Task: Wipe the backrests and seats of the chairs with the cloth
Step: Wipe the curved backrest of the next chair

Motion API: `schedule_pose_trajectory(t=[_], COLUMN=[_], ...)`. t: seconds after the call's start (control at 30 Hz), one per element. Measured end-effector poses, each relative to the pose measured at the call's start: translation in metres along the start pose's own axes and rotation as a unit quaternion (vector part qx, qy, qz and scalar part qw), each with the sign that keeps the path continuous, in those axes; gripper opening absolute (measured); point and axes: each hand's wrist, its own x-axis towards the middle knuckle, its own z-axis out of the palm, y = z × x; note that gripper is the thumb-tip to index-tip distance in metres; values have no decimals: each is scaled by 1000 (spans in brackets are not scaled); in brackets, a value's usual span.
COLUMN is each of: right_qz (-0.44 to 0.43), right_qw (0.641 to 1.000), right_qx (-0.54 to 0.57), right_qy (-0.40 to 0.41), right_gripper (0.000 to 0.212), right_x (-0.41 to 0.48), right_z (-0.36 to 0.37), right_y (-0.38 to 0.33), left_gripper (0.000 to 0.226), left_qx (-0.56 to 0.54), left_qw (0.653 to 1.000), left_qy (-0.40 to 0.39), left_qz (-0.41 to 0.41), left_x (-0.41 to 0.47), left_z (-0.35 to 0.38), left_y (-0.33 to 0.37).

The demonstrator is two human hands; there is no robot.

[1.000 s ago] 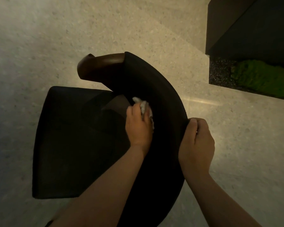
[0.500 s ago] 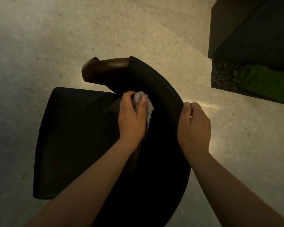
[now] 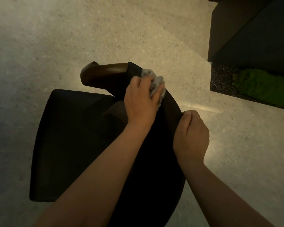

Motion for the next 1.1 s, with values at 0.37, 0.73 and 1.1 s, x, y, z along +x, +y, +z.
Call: schedule_pose_trajectory(t=[0.37,0.73,1.1], right_qz=[-8,-22,-31], right_qw=[1000,1000,999], right_qx=[-16,-12,6], right_qy=[-3,0,-3], right_gripper=[29,31,32], right_x=[0,0,-1], right_z=[2,3,1], right_y=[0,2,2], left_gripper=[29,47,47], left_qx=[-85,-38,-126], left_qw=[977,995,973], left_qy=[20,50,80], left_qz=[-193,-82,-176], left_x=[-17,-11,-30], left_z=[-16,22,42], left_y=[-25,3,-32])
